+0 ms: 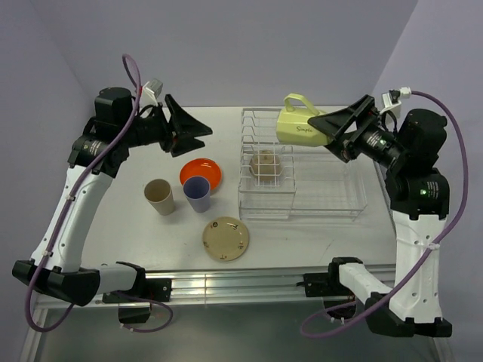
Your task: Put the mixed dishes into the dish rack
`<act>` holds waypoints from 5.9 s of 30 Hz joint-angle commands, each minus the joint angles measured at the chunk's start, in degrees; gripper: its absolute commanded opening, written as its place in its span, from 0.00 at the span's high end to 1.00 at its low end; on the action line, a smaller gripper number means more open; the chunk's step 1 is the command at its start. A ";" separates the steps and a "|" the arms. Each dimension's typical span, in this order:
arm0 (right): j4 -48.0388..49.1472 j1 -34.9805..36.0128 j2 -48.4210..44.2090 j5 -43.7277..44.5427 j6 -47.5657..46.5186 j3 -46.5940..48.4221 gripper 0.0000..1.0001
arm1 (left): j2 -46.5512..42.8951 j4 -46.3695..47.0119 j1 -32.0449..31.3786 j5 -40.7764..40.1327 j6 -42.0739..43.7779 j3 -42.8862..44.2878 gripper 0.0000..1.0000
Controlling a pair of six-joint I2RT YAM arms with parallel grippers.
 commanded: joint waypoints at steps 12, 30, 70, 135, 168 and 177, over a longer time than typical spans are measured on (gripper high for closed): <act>-16.80 -13.20 7.07 12.59 -17.13 12.07 1.00 | -2.17 -23.41 0.12 -17.09 19.02 -7.57 0.38; -12.51 -11.71 12.70 30.27 -22.59 -1.19 1.00 | -3.66 -24.82 0.12 -17.71 18.85 -9.06 0.39; -6.17 6.84 36.78 42.40 -26.54 -2.52 1.00 | -10.43 -25.00 0.03 -23.60 10.50 -17.50 0.39; -7.05 13.08 37.40 43.90 -27.86 -1.47 0.18 | -4.28 -17.88 -6.65 -26.59 6.28 -26.99 0.31; -6.78 11.06 34.42 45.75 -28.83 -5.86 0.09 | -1.47 -16.20 -6.65 -27.38 6.72 -27.43 0.31; -7.66 6.40 24.93 45.65 -27.86 -9.55 0.09 | 1.43 -16.12 -6.65 -34.31 4.79 -26.12 0.31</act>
